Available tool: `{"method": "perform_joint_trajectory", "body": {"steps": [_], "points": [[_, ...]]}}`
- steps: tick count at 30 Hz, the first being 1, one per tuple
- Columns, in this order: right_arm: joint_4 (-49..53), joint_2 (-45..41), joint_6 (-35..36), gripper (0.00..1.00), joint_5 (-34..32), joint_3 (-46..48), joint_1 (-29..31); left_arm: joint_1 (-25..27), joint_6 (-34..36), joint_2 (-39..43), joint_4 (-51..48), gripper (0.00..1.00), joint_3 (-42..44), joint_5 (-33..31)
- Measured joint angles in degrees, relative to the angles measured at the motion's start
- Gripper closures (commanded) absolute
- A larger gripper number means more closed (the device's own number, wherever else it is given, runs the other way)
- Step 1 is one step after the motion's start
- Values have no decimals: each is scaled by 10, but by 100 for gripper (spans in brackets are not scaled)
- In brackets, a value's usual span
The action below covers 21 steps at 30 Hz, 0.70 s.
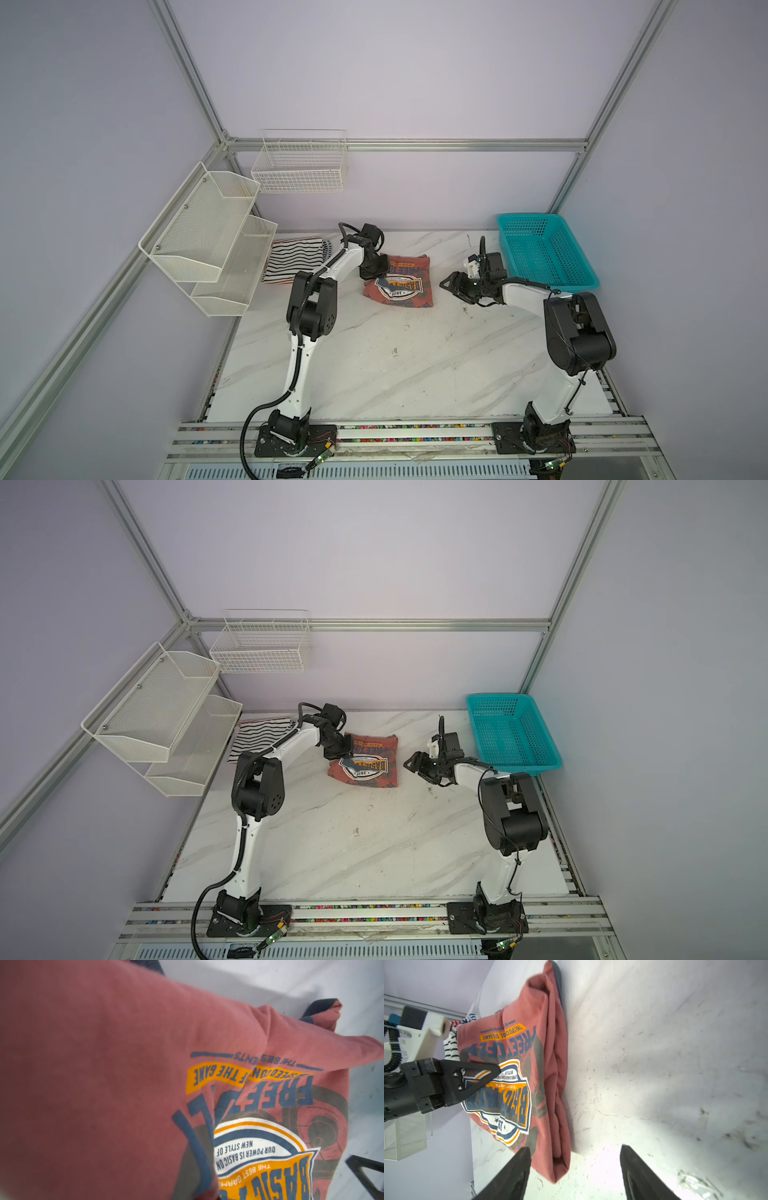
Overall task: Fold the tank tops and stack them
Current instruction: 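Lift the folded red top with the left gripper while the right withdraws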
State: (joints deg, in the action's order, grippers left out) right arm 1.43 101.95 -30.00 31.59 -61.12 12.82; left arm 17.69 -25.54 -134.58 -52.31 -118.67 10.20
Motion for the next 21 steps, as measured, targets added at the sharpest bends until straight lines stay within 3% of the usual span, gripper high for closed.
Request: {"method": "perform_joint_trajectory", "body": {"steps": [12,21], "points": [[4,-15,-12,30,-11,0,0,-40,80,7,-80,100,-24,-99],[-17,2,-19,30,2,0,0,-76,129,92,-100,100,-42,-146]]}}
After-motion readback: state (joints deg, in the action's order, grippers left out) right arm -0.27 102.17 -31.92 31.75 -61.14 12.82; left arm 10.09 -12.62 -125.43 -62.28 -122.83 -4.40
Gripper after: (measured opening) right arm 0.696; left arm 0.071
